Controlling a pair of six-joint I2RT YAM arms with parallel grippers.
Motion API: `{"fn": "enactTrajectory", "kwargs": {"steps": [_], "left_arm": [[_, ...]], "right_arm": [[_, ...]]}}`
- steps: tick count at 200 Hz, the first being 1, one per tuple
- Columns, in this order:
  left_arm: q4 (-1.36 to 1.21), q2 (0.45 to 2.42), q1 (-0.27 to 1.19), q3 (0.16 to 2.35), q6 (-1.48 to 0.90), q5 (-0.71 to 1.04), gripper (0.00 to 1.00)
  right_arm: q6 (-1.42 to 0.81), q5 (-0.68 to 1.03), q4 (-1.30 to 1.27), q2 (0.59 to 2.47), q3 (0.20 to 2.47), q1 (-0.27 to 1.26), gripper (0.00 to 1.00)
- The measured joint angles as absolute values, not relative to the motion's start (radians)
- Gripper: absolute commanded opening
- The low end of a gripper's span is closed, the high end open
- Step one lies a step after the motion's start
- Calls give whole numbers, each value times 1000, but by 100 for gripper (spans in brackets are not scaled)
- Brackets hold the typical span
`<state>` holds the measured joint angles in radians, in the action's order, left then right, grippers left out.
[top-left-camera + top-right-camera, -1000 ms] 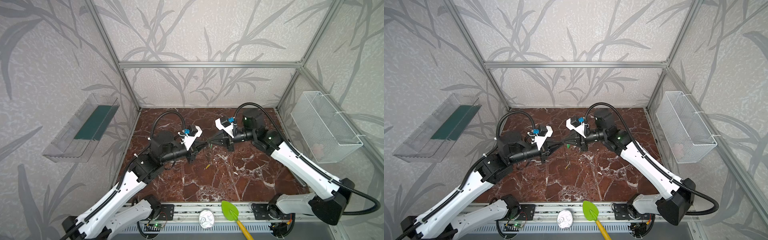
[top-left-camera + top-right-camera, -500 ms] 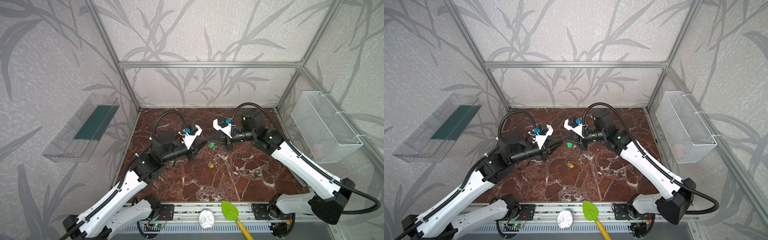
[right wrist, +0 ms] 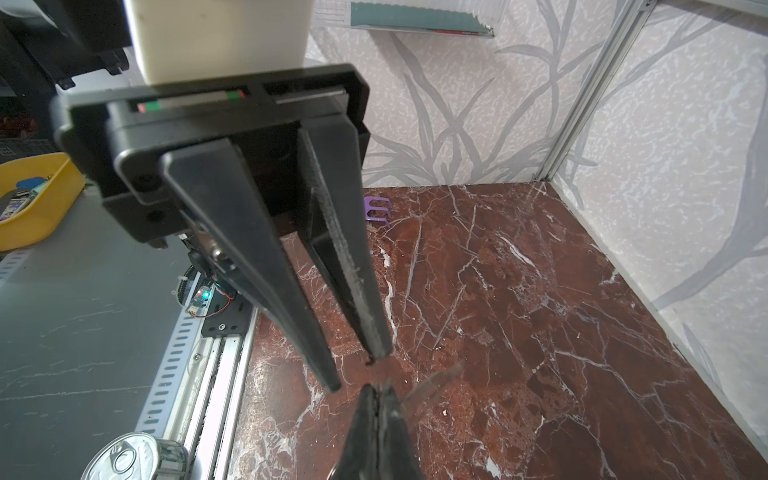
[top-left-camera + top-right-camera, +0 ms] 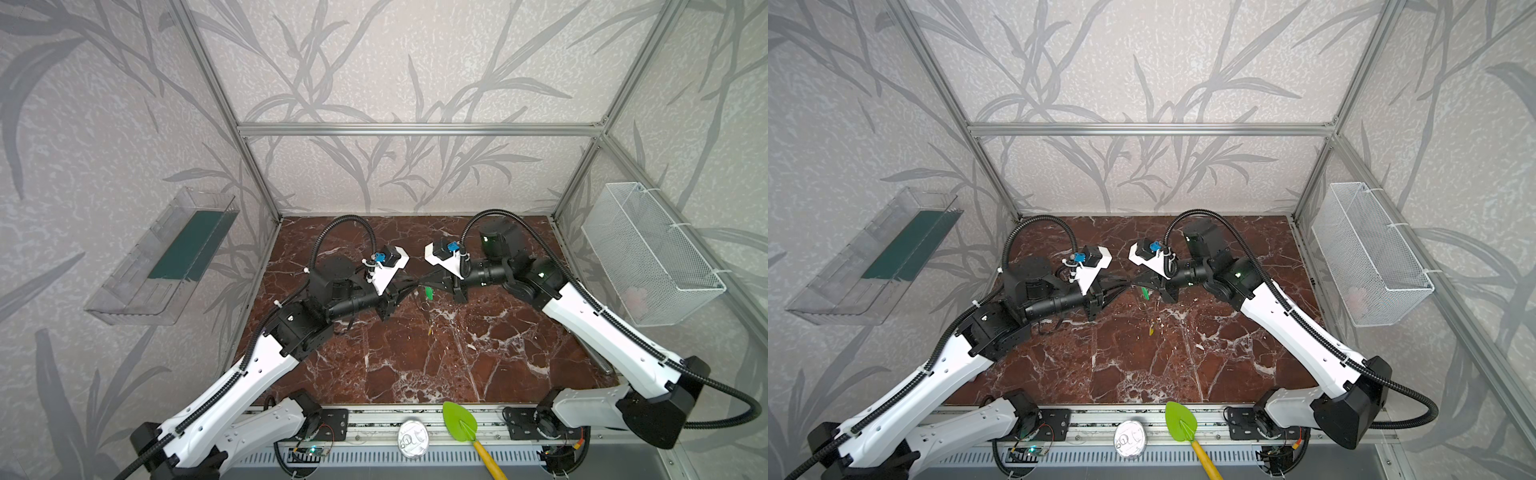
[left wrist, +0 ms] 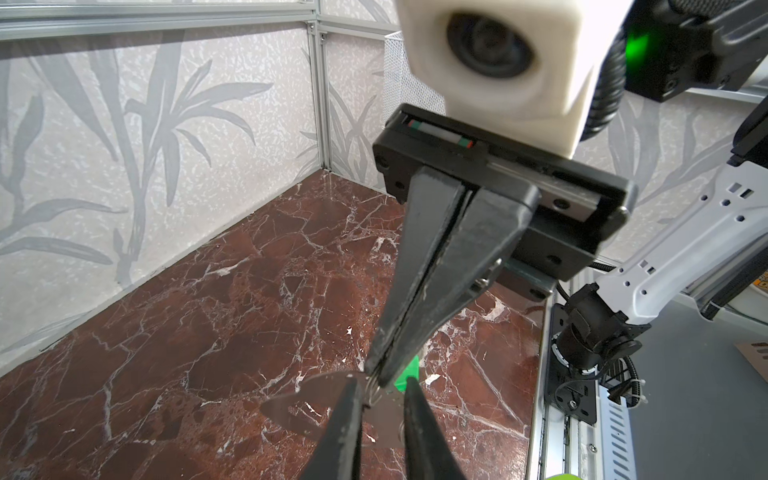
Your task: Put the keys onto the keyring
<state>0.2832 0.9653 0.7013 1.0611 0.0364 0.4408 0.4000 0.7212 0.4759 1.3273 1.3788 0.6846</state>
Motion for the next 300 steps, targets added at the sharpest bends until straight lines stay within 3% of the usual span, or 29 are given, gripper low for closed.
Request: {"fn": "enactTrajectory", "kwargs": {"steps": [174,222,277,290,300], "left_arm": [[307,968,699,1058,96,557,21],[298,963,699,1048,97,580,1],[268,944,694,1030,89,577,0],[264,944,694,1029,86,569,0],[261,944,694,1029,87,557,0]], "right_arm": [[389,877,464,1312,1379,680,0],[375,934,441,1312,1378,669,0],[360,953,404,1311,1369,661,0],[342,953,385,1310,1361,656,18],[309,951,356,1304,1349,648,27]]}}
